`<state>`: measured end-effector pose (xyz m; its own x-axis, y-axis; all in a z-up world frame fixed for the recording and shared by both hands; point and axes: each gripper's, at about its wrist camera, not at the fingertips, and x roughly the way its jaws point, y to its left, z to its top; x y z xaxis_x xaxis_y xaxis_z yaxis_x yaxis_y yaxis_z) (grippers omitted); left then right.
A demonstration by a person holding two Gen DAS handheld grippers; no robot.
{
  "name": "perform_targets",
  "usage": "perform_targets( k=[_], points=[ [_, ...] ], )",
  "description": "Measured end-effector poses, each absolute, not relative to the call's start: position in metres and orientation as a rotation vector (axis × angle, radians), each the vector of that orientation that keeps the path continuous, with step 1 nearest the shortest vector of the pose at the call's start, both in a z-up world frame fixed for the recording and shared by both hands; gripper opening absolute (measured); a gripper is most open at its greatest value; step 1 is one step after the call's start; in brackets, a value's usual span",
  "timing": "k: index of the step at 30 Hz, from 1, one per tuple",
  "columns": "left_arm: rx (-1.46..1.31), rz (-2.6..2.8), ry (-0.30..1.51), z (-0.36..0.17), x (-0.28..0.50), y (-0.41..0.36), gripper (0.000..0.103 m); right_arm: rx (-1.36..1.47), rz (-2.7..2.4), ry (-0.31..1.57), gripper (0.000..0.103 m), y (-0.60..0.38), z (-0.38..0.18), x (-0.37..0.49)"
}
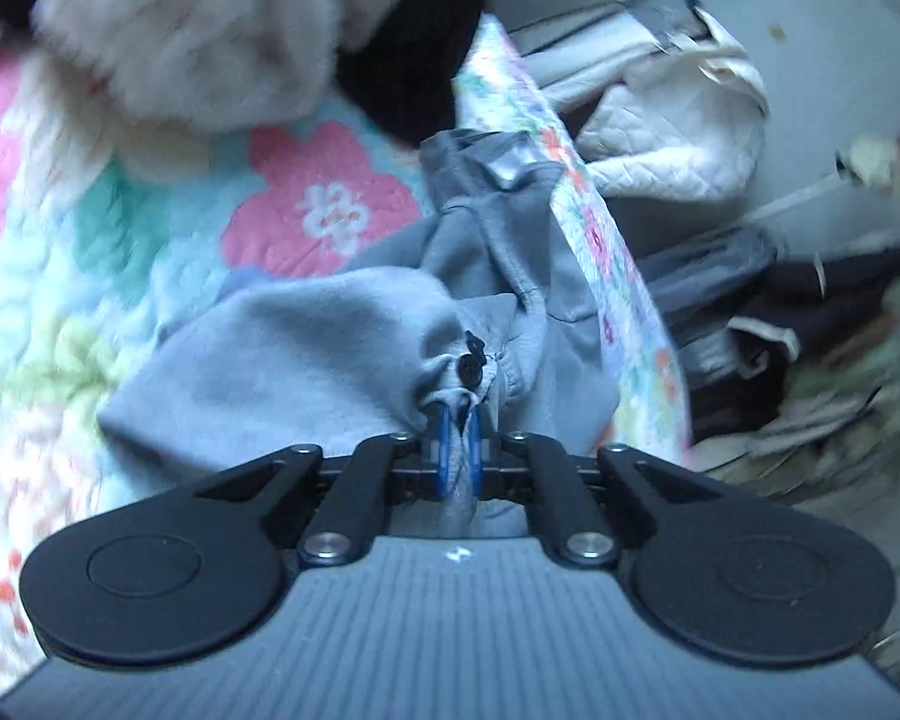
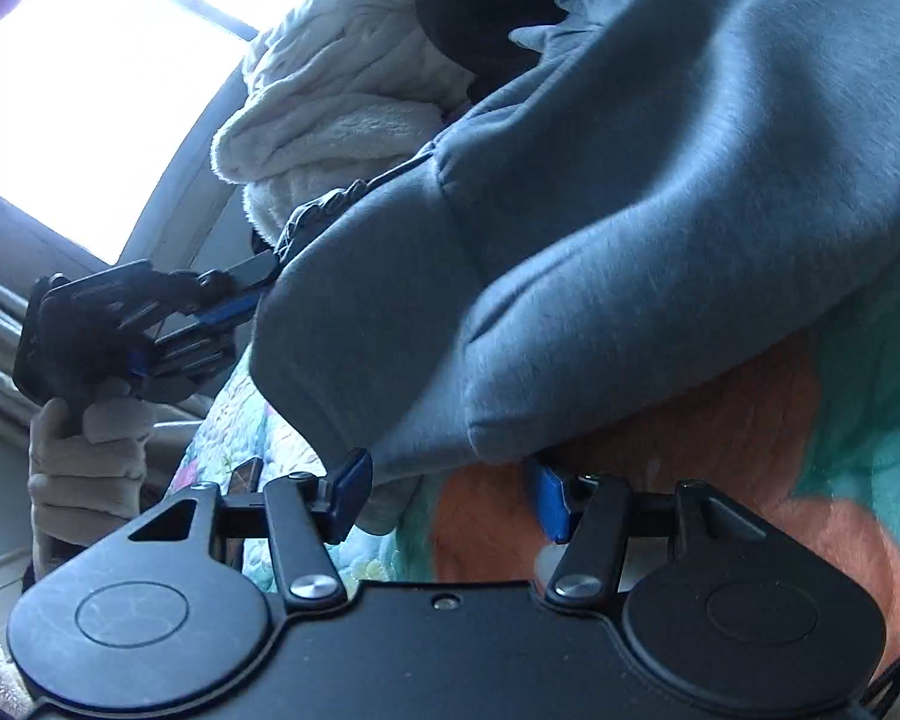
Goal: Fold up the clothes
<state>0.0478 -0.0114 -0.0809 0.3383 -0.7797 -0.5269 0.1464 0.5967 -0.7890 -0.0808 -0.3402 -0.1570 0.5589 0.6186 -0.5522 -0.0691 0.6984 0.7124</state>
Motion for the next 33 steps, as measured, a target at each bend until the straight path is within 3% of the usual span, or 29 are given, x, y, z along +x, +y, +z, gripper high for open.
perform_targets(
  k=[4, 8, 10, 11, 12, 17, 23, 25, 26, 27, 28, 29, 33],
  points=[
    [-0.601, -0.616, 1.049, -0.088, 0.048, -0.01, 0.003, 0.565, 0.4, 0.797, 0.062, -0.338, -0.114, -0.086],
    [-0.273, -0.552, 0.982, -0.077, 0.037, -0.032, 0.007, 0.462, 0.317, 0.736, 0.062, -0.352, -0.07, -0.064],
    [-0.147, -0.557, 0.926, -0.068, 0.033, -0.045, 0.021, 0.41, 0.274, 0.742, 0.062, -0.365, -0.056, -0.039],
    [-0.124, -0.58, 0.901, -0.063, 0.031, -0.048, 0.044, 0.38, 0.254, 0.746, 0.062, -0.372, -0.05, -0.025],
    [-0.109, -0.603, 0.877, -0.059, 0.029, -0.051, 0.06, 0.34, 0.235, 0.747, 0.062, -0.379, -0.044, -0.011],
    [-0.033, -0.675, 0.82, -0.057, 0.031, -0.075, 0.076, 0.139, 0.236, 0.773, 0.065, -0.397, -0.038, 0.058],
    [0.072, -0.683, 0.864, -0.089, 0.057, -0.109, 0.074, -0.087, 0.263, 0.809, 0.067, -0.383, -0.056, 0.133],
    [0.092, -0.683, 0.873, -0.098, 0.063, -0.116, 0.054, -0.143, 0.266, 0.834, 0.07, -0.378, -0.07, 0.154],
    [0.078, -0.698, 0.894, -0.1, 0.067, -0.118, 0.024, -0.163, 0.259, 0.852, 0.069, -0.376, -0.08, 0.163],
    [0.062, -0.704, 0.912, -0.101, 0.068, -0.119, 0.014, -0.18, 0.251, 0.868, 0.06, -0.376, -0.088, 0.171],
    [0.066, -0.697, 0.908, -0.097, 0.066, -0.121, 0.014, -0.179, 0.237, 0.88, 0.018, -0.379, -0.092, 0.174],
    [0.096, -0.687, 0.887, -0.091, 0.061, -0.122, 0.012, -0.149, 0.221, 0.872, 0.005, -0.387, -0.087, 0.171],
    [0.137, -0.702, 0.81, -0.05, 0.032, -0.125, 0.011, 0.032, 0.181, 0.717, 0.004, -0.441, -0.025, 0.113]
  ],
)
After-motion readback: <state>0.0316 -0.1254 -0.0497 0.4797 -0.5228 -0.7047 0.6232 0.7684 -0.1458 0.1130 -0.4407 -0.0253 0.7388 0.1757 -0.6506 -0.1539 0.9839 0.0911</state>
